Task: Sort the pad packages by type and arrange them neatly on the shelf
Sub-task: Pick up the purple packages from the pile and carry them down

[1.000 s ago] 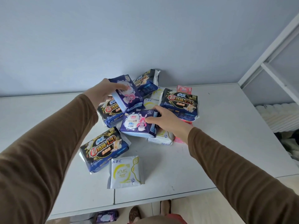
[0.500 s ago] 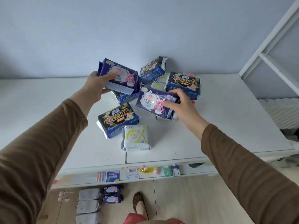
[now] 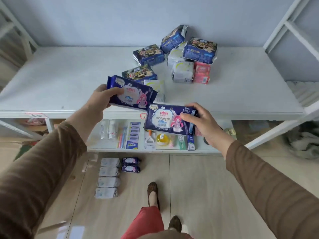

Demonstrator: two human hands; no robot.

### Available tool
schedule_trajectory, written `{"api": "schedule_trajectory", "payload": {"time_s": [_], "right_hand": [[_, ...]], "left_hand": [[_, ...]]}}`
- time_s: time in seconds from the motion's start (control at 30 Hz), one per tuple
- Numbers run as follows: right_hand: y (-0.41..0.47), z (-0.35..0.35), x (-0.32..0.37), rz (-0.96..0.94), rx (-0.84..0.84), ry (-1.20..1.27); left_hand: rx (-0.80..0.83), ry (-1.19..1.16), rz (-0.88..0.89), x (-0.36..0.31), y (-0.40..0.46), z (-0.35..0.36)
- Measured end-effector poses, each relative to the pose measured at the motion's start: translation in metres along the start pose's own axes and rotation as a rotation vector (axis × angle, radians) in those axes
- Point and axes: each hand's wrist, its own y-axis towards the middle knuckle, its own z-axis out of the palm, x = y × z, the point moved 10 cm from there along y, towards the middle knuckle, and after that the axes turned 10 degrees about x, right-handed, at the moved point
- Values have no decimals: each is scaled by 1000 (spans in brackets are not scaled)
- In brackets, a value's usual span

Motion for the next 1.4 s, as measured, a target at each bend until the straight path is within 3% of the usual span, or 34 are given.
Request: {"api": "schedule_trajectory", "payload": {"time_s": [0.13, 0.33, 0.6, 0.77, 1.03, 1.27, 1.4], "right_hand": [[-35, 27, -49, 123, 33, -85], [-57, 85, -128, 320, 101, -241], [-62, 191, -237, 556, 101, -427], [-61, 242, -330, 641, 85, -456], [-55, 264, -520, 751, 20, -445], [-32, 252, -676, 710, -111, -295], [-17, 255, -750, 674, -81, -314]], "left_hand": [[32, 98, -136, 62, -48, -20], [80, 549, -222, 143, -80, -69], [320, 726, -263, 276, -74, -146], [334, 844, -232, 373, -47, -176], [384, 896, -230, 557, 11, -168], [420, 995, -195, 703, 82, -132], [413, 1088, -118, 763, 119, -115]]}}
